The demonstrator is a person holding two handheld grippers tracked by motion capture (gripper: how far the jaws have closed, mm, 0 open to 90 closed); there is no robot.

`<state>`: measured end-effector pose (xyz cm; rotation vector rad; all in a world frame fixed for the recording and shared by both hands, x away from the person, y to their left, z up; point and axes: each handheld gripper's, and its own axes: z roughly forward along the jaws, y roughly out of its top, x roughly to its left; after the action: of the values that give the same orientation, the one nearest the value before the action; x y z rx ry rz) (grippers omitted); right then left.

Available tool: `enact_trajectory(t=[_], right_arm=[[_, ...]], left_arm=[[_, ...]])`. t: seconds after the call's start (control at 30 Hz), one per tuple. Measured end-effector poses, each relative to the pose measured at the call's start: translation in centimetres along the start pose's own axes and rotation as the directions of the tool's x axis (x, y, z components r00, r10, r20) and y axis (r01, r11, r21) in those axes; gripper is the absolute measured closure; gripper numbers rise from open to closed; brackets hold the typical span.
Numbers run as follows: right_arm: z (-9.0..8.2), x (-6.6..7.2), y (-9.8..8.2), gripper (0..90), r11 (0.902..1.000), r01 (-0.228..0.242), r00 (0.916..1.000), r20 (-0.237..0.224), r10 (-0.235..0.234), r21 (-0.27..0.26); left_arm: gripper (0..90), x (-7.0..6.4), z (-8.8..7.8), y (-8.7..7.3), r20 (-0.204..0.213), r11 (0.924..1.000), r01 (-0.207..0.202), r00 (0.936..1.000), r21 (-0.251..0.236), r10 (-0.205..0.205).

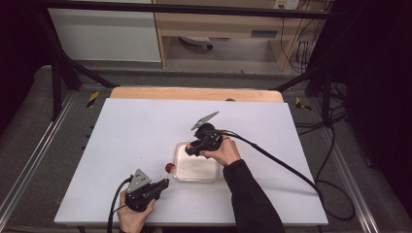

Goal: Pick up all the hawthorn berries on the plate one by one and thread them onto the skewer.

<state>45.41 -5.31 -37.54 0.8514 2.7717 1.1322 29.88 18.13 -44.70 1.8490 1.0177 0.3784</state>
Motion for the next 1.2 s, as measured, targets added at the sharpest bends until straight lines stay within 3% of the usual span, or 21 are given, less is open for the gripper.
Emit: enact_trajectory(t=[0.07,0.13,0.17,0.2,0.27,0.3,0.37,0.53,0.63,0.7,0.73,0.77,0.8,0.83,0.87,1.0,1.17,1.2], right_arm=[[-1.1,-0.1,-0.4,61.2,0.9943,-0.083,0.9966,-0.011,0.082,-0.068],[-2.0,-0.3,-1.1,61.2,0.977,-0.163,0.9867,-0.02,0.161,-0.138],[-2.9,-0.4,-1.8,61.2,0.9483,-0.24,0.9707,-0.048,0.235,-0.207],[-2.9,-0.4,-1.8,61.2,0.9483,-0.24,0.9707,-0.048,0.235,-0.207],[-3.5,-0.5,-2.7,61.2,0.9154,-0.3,0.9539,-0.076,0.29,-0.268],[-3.8,-0.5,-3.1,61.2,0.8981,-0.321,0.947,-0.086,0.31,-0.301],[-4.3,-0.6,-4.1,61.3,0.8505,-0.379,0.9249,-0.126,0.359,-0.364],[-4.5,-0.5,-6.2,61.3,0.7427,-0.465,0.8822,-0.181,0.434,-0.482],[-4.4,-0.3,-7.1,61.2,0.6788,-0.497,0.8618,-0.215,0.459,-0.541],[-4.3,-0.1,-7.6,61.3,0.6449,-0.506,0.8541,-0.228,0.467,-0.573],[-4.3,0.0,-7.8,61.3,0.6342,-0.508,0.852,-0.232,0.469,-0.583],[-4.1,0.3,-8.0,61.3,0.6075,-0.516,0.8457,-0.246,0.474,-0.604],[-4.1,0.3,-8.0,61.3,0.6075,-0.516,0.8457,-0.246,0.474,-0.604],[-3.9,0.6,-8.3,61.3,0.5895,-0.521,0.8416,-0.257,0.475,-0.617],[-3.9,0.6,-8.3,61.3,0.5895,-0.521,0.8416,-0.257,0.475,-0.617],[-3.7,1.0,-8.5,61.3,0.5531,-0.535,0.8314,-0.282,0.479,-0.639],[-3.7,1.1,-8.6,61.4,0.5368,-0.535,0.8303,-0.288,0.477,-0.653],[-3.7,1.1,-8.6,61.4,0.5383,-0.536,0.8302,-0.291,0.476,-0.65]], left_arm=[[88.4,-0.5,0.2,0.0,0.01,0.9999,0.004,0.9999,-0.014,-0.004],[88.3,-1.1,0.3,0.1,0.016,0.9996,0.009,0.9998,-0.028,-0.009],[88.3,-1.4,0.4,0.1,0.017,0.9994,0.012,0.9998,-0.031,-0.011],[88.3,-1.6,0.6,0.1,0.02,0.9992,0.017,0.9997,-0.035,-0.016],[88.3,-2.3,0.8,0.1,0.026,0.9989,0.022,0.9994,-0.04,-0.021],[88.4,-2.6,1.0,0.1,0.027,0.9988,0.024,0.9994,-0.043,-0.023],[88.3,-3.3,1.3,0.2,0.03,0.9985,0.034,0.999,-0.042,-0.032],[88.3,-5.0,2.3,0.3,0.039,0.9975,0.062,0.9974,-0.034,-0.061],[88.2,-5.9,3.1,0.5,0.03,0.9957,0.089,0.9957,-0.027,-0.088],[88.2,-6.4,3.7,0.7,0.024,0.993,0.114,0.9933,-0.031,-0.113],[88.2,-6.6,3.9,0.8,0.02,0.9921,0.122,0.9924,-0.032,-0.121],[88.2,-6.8,4.1,0.9,0.02,0.991,0.13,0.9915,-0.034,-0.129],[88.2,-7.1,4.2,1.0,0.016,0.9902,0.135,0.9908,-0.036,-0.134],[88.2,-7.3,4.4,1.1,0.014,0.9892,0.142,0.9899,-0.038,-0.141],[88.2,-7.4,4.5,1.2,0.011,0.9889,0.143,0.9898,-0.043,-0.142],[88.2,-7.9,5.1,1.5,0.001,0.9866,0.156,0.9878,-0.05,-0.156],[88.2,-7.8,5.5,1.6,-0.002,0.9835,0.174,0.9848,-0.052,-0.174],[88.2,-7.7,5.5,1.6,-0.003,0.9823,0.179,0.9837,-0.055,-0.18]])
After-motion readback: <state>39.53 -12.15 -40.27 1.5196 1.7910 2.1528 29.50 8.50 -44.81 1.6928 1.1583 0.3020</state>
